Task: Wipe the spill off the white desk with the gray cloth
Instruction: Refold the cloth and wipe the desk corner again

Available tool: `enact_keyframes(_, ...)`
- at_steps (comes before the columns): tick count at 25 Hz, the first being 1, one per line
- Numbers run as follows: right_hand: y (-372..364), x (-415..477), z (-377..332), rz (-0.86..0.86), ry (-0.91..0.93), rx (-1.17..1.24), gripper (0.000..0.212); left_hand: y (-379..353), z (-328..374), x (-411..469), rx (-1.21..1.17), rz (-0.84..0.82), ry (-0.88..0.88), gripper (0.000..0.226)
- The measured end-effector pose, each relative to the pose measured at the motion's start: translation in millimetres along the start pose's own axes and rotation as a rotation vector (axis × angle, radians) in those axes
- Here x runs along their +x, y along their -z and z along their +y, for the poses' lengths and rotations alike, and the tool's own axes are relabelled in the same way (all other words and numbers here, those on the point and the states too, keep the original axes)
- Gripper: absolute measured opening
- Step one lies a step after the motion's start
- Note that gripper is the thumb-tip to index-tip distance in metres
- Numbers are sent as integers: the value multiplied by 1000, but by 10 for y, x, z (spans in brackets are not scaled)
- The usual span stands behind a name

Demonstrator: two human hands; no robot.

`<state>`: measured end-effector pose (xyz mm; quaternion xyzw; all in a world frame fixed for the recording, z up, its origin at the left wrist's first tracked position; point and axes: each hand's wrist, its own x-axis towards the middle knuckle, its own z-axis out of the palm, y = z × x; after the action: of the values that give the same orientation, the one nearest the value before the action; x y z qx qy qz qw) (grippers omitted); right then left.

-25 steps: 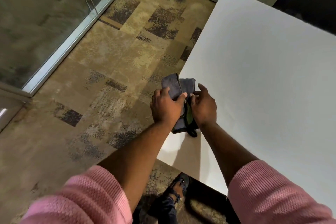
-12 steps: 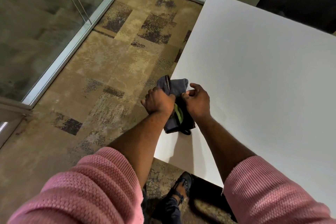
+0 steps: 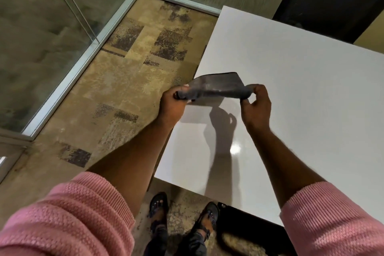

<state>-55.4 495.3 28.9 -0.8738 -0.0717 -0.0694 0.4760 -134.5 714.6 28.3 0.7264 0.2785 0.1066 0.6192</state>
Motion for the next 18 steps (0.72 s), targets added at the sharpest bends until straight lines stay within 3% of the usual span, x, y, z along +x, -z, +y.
enact_keyframes(3,121,-376,369,-117,129,-141,26,181,-532,-187,169,-187,-122,29)
enact_keyframes(7,195,-1011,800,-424,217,-379,40,523,-1147,-615,806,-348,-261,61)
enact_keyframes(9,228,-1205,934,-417,122,-401,46,532,-1225,-742,872,-277,-309,62)
enact_keyframes(12,239,-1253,1083,-349,-11,-433,55,97,-1075,-825,879,-214,-424,43)
enact_keyframes(16,146,-1299,1257,-457,36,-584,66,-778,-984,-820,1189,-523,-481,71)
enact_keyframes(18,90,-1343,1306,-442,72,-609,67,-937,-1084,-722,1230,-503,-473,72)
